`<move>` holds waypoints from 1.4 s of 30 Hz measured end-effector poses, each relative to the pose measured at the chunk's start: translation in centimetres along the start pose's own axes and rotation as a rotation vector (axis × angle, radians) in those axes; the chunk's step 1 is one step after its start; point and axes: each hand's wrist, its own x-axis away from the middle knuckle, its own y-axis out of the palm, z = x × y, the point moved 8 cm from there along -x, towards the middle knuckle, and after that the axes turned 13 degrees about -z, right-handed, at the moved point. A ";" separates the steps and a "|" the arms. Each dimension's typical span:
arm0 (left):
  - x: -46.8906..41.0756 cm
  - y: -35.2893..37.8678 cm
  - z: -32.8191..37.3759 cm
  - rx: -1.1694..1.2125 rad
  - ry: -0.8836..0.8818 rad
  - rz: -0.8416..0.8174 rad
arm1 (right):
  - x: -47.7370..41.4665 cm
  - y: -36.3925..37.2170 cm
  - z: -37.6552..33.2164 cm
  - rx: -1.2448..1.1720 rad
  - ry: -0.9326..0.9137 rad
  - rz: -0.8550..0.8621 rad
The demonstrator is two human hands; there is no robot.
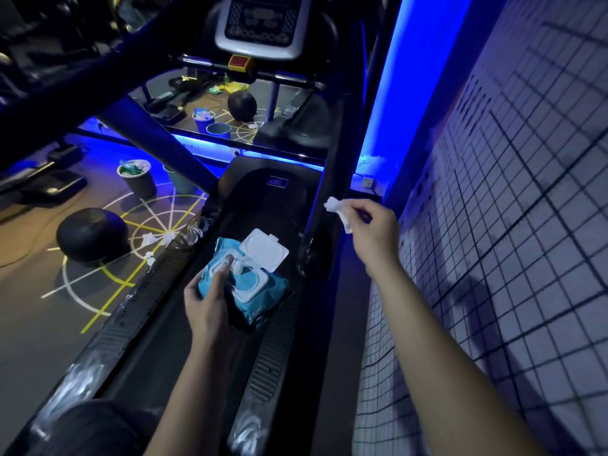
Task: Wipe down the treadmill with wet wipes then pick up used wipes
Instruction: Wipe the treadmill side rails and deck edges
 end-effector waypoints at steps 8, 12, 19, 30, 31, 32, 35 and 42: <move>-0.3 -0.7 0.1 -0.024 0.007 0.015 | 8.7 3.5 -0.1 0.489 -0.478 0.149; 0.0 -0.5 0.2 -0.006 0.004 0.040 | 11.1 6.5 0.1 0.594 -0.597 0.041; -0.6 -0.6 -0.8 0.049 -0.015 0.034 | 12.1 7.0 1.3 0.592 -0.525 -0.146; -4.5 -2.7 -3.8 0.009 -0.072 -0.047 | 9.2 7.5 -1.6 0.988 -0.626 0.052; -5.0 -3.2 -4.2 0.007 -0.079 -0.048 | 9.4 7.4 -1.6 1.013 -0.641 0.035; -5.6 -3.4 -4.8 0.015 -0.088 -0.062 | 9.8 7.4 -1.8 1.045 -0.663 0.026; -7.4 -3.6 -6.5 0.069 -0.099 -0.101 | 10.7 9.3 -1.6 1.107 -0.735 -0.082; -10.8 -3.4 -9.5 0.041 -0.094 -0.218 | 10.6 15.7 2.8 1.387 -0.514 -0.447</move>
